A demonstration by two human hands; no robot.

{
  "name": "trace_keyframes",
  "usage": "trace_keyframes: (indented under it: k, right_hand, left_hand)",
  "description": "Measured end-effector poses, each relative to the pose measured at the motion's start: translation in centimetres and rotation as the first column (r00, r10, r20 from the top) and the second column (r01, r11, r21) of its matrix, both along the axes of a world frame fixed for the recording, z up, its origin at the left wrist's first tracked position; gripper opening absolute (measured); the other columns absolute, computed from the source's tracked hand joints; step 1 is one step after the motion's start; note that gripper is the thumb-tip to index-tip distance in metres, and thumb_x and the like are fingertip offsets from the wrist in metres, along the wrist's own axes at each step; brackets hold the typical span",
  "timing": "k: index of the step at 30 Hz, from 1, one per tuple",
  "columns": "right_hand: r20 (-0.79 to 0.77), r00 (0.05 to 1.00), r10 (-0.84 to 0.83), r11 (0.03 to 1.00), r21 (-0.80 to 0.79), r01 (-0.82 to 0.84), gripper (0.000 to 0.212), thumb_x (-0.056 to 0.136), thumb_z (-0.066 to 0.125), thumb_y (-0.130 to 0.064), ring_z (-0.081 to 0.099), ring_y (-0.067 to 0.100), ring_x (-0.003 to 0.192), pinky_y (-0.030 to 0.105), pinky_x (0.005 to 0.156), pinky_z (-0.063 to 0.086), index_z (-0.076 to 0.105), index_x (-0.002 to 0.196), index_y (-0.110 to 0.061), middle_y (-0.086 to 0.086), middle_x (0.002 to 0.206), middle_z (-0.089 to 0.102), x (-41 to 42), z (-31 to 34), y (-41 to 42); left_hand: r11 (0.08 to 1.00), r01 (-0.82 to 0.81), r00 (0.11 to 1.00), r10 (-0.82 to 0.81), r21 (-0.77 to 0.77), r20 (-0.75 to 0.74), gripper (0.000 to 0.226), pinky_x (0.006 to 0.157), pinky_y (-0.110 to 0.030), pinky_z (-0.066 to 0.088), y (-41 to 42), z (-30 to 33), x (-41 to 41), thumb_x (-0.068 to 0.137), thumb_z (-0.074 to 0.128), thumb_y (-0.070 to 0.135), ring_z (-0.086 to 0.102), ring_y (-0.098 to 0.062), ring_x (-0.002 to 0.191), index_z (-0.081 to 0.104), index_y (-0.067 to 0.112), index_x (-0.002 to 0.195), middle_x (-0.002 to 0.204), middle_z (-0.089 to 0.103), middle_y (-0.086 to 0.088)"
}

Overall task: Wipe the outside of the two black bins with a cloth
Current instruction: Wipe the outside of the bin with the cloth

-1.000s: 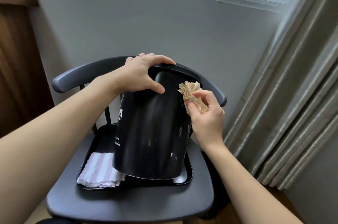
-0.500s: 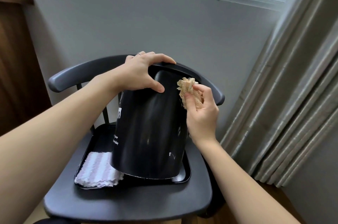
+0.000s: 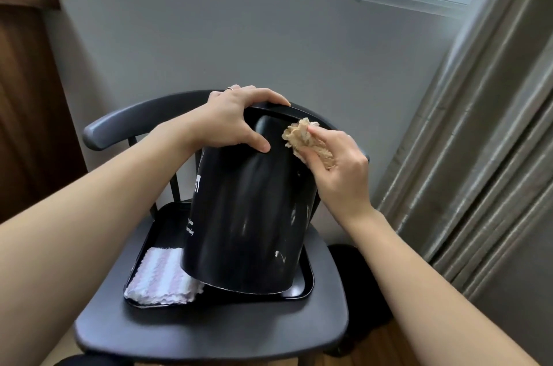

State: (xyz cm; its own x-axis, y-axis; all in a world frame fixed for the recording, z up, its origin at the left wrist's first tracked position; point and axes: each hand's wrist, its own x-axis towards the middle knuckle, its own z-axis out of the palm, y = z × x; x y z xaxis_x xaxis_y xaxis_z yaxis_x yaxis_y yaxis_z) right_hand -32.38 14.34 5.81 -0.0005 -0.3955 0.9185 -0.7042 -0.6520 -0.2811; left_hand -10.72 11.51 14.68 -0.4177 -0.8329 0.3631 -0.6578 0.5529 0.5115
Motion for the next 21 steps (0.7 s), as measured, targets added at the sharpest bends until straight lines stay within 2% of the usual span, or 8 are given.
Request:
trace_keyframes:
  k: [4,6,10,12,14,15,18,21]
  right_hand:
    - [-0.114,0.992,0.046,0.997,-0.050,-0.052,0.027,0.083,0.079,-0.007,0.065,0.029,0.090,0.039,0.084,0.053,0.073,0.109,-0.002,0.010,0.099,0.071,0.3,-1.6,0.7]
    - [-0.171,0.984,0.057,0.995,-0.075,-0.071,0.025,0.083,0.079,-0.010,0.065,0.028,0.087,0.038,0.082,0.054,0.074,0.107,-0.003,0.009,0.098,0.070,0.1,-2.1,0.9]
    - [0.096,0.995,-0.023,0.997,0.075,0.016,0.027,0.086,0.076,-0.020,0.060,0.015,0.090,0.008,0.085,0.041,0.067,0.111,-0.015,-0.004,0.102,0.067,0.3,-1.0,0.8]
    - [0.128,0.990,-0.067,0.992,0.117,0.051,0.029,0.086,0.076,-0.024,0.057,0.012,0.090,0.003,0.083,0.036,0.064,0.112,-0.016,-0.001,0.102,0.068,0.5,-0.6,0.7]
    - [0.069,0.995,-0.070,0.995,0.075,0.065,0.028,0.087,0.075,-0.020,0.058,0.016,0.092,0.011,0.089,0.041,0.069,0.113,-0.013,-0.001,0.106,0.070,0.8,-0.5,0.8]
    - [0.047,0.997,-0.068,0.996,0.068,0.065,0.029,0.087,0.074,-0.020,0.059,0.019,0.094,0.021,0.093,0.044,0.069,0.115,-0.012,-0.002,0.109,0.070,1.0,-0.6,0.9]
    - [0.036,0.995,-0.096,0.986,0.137,0.090,0.035,0.090,0.071,-0.024,0.062,0.027,0.100,0.046,0.091,0.049,0.067,0.124,-0.017,0.001,0.113,0.070,1.4,-1.0,1.2]
    - [0.000,0.999,-0.054,0.990,0.133,0.054,0.035,0.090,0.072,-0.019,0.066,0.027,0.097,0.047,0.085,0.054,0.068,0.124,-0.015,0.005,0.107,0.070,1.2,-1.1,1.5]
  left_hand:
    - [1.000,-0.002,1.000,0.002,0.011,-0.012,0.074,0.104,-0.028,0.026,-0.2,0.0,0.4,0.073,0.089,0.020,0.036,-0.010,0.121,0.056,0.056,0.128,0.104,0.045,0.032]
    - [1.000,-0.001,1.000,0.002,0.017,-0.012,0.074,0.108,-0.030,0.029,-0.2,-0.1,0.5,0.073,0.089,0.021,0.037,-0.013,0.125,0.055,0.058,0.127,0.106,0.046,0.031]
    - [0.998,-0.018,1.000,0.017,0.054,0.012,0.074,0.113,-0.041,0.036,-0.2,0.1,0.3,0.071,0.089,0.024,0.041,-0.023,0.128,0.055,0.059,0.126,0.119,0.050,0.015]
    - [0.999,-0.015,0.999,0.014,0.039,0.040,0.070,0.101,-0.036,0.036,-0.2,0.4,0.0,0.072,0.087,0.022,0.043,-0.011,0.117,0.053,0.052,0.125,0.109,0.047,0.019]
    - [1.000,-0.018,0.994,0.020,-0.014,0.106,0.065,0.089,-0.032,0.028,-0.1,0.7,-0.7,0.073,0.082,0.017,0.041,0.003,0.101,0.048,0.041,0.123,0.101,0.044,0.021]
    - [0.999,-0.022,0.988,0.029,-0.047,0.153,0.063,0.088,-0.031,0.025,-0.1,0.8,-1.3,0.074,0.079,0.015,0.041,0.000,0.098,0.045,0.037,0.123,0.101,0.044,0.018]
    - [0.993,-0.005,0.969,0.033,-0.117,0.243,0.070,0.102,-0.038,0.026,-0.1,0.6,-2.3,0.073,0.080,0.022,0.039,-0.013,0.112,0.044,0.036,0.131,0.113,0.052,0.014]
    - [0.991,0.008,0.971,0.024,-0.135,0.236,0.077,0.115,-0.045,0.021,-0.4,0.4,-2.1,0.073,0.085,0.029,0.035,-0.016,0.129,0.047,0.045,0.138,0.130,0.053,0.014]
